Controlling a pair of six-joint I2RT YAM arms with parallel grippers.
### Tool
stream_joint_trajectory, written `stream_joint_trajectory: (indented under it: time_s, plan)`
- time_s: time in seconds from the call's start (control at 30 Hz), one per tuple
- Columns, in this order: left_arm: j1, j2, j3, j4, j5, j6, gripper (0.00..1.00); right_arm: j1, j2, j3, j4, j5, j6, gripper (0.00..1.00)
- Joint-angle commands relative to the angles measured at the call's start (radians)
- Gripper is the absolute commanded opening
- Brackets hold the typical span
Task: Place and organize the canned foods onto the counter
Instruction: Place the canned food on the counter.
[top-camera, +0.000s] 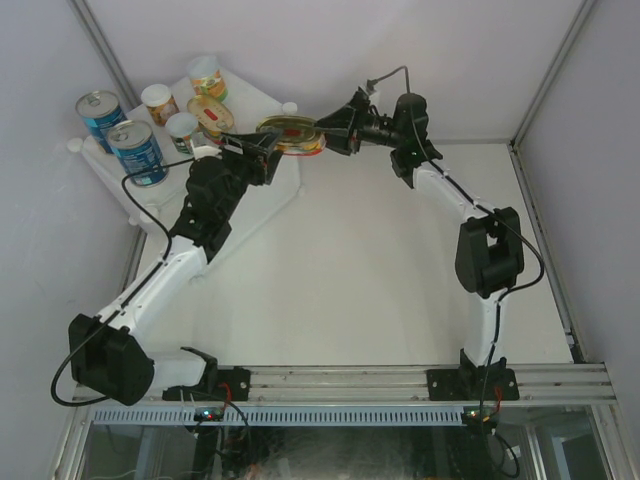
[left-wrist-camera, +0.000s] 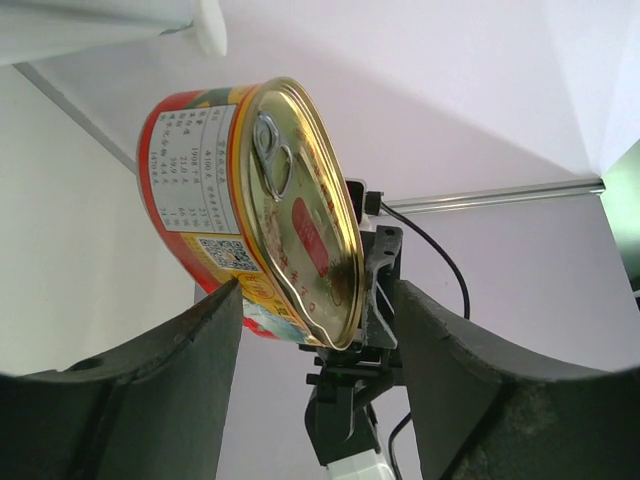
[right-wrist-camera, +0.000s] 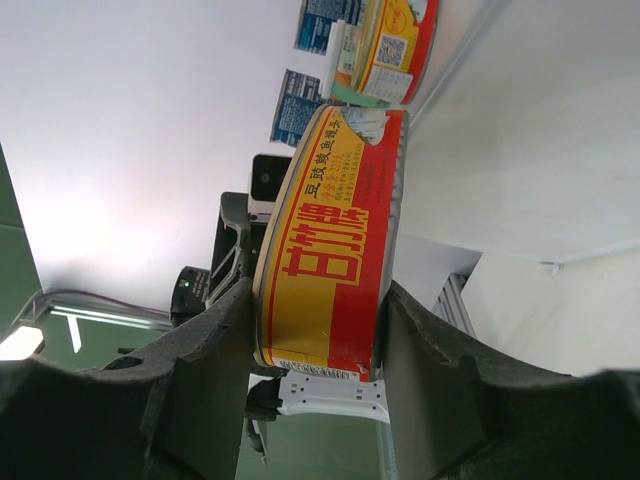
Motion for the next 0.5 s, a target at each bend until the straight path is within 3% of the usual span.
stream_joint_trajectory:
  time_s: [0.0,0.47]
  plan:
    - [0.025,0.018,0.104,0.057,0.053,0.028,0.66,0.010,0.025,0.140,0.073,-0.008,0.050,0.00]
    - [0.072,0.039,0.155,0.042,0.102,0.019,0.66,0.014,0.196,0.402,0.026,0.025,0.100,0.00]
